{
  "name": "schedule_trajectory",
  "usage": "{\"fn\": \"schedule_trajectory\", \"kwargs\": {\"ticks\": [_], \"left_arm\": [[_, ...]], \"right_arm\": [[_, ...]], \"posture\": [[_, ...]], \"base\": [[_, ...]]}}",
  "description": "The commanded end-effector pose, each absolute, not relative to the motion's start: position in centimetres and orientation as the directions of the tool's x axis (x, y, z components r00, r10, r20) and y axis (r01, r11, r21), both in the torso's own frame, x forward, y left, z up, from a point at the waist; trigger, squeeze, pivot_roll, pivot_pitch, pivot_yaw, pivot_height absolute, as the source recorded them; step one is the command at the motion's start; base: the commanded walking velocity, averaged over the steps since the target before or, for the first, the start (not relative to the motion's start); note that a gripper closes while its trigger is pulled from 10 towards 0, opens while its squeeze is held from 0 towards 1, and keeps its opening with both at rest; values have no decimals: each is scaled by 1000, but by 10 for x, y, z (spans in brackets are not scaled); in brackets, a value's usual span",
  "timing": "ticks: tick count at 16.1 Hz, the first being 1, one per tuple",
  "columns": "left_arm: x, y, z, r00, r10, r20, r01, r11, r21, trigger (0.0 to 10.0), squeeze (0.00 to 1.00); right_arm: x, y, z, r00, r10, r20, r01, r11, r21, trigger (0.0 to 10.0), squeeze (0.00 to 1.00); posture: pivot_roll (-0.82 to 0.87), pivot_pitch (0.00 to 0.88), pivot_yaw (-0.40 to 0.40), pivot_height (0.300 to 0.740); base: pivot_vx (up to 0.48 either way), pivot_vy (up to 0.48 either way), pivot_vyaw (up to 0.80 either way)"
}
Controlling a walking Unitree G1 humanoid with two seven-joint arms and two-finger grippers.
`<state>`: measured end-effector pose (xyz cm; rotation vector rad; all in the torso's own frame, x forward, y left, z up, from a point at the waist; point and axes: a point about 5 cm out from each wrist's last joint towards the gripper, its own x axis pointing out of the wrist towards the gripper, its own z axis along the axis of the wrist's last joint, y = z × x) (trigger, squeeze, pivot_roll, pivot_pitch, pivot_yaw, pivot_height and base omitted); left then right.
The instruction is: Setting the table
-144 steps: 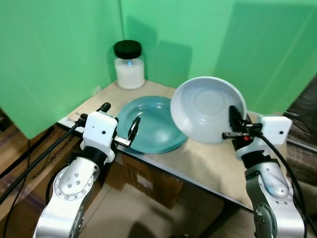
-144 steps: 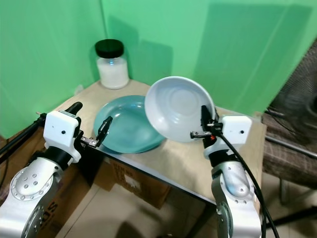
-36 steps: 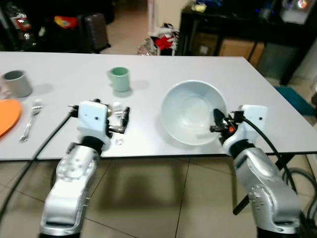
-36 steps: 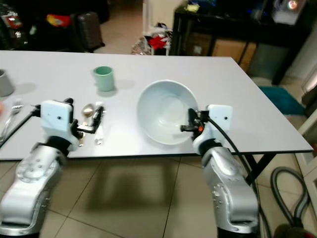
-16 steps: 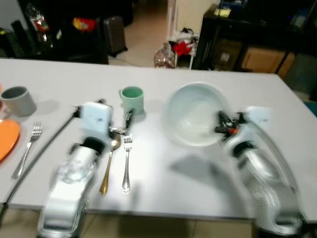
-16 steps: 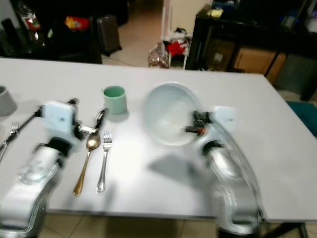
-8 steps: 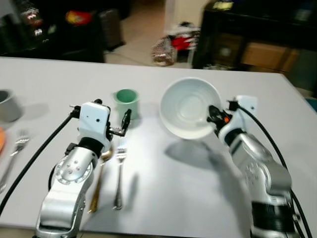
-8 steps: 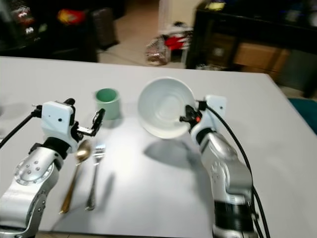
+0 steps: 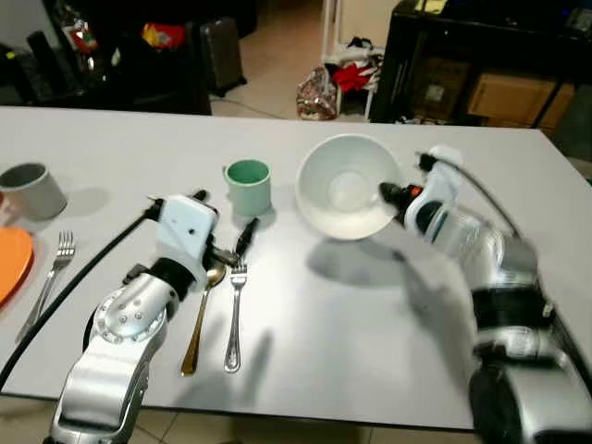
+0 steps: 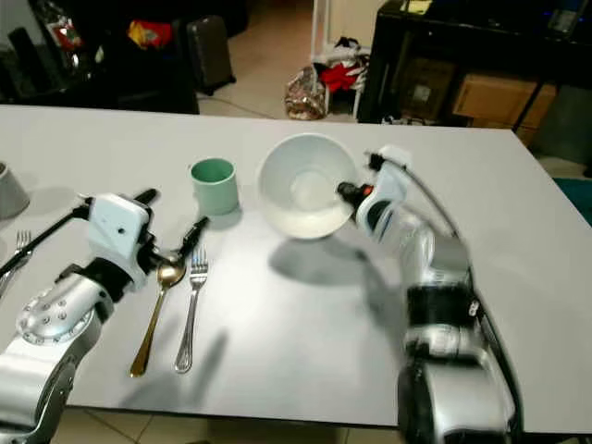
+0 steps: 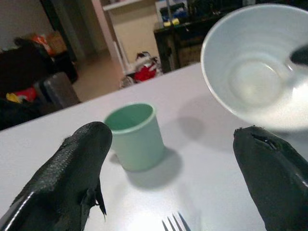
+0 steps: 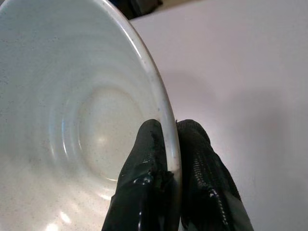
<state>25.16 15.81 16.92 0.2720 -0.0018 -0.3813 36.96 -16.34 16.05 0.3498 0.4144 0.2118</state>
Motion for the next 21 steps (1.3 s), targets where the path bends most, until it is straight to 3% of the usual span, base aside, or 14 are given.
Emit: {"fn": "schedule_trajectory", "kwargs": {"ticks": [1,9,12,21], "left_arm": [[250,159,171,921,-385,-57,386,884,264,10000,0],[227,152,167,818,-551,-162,575,786,228,10000,0],[220,155,166,814,-551,-184,580,782,227,10000,0],[210,154,165,808,-549,-215,587,783,204,10000,0]], "right_arm": [[372,-164,163,894,288,-342,-133,902,411,10000,0],[399,-143,163,816,320,-482,-84,890,448,10000,0],[400,-148,160,826,242,-510,-1,905,426,10000,0],[404,-133,164,843,263,-469,22,854,519,10000,0]], "posture": [[-16,48,7,740],[-4,107,11,740],[7,126,15,740],[24,166,17,740]], "base": [[0,0,0],[0,0,0],[0,0,0],[0,0,0]]}}
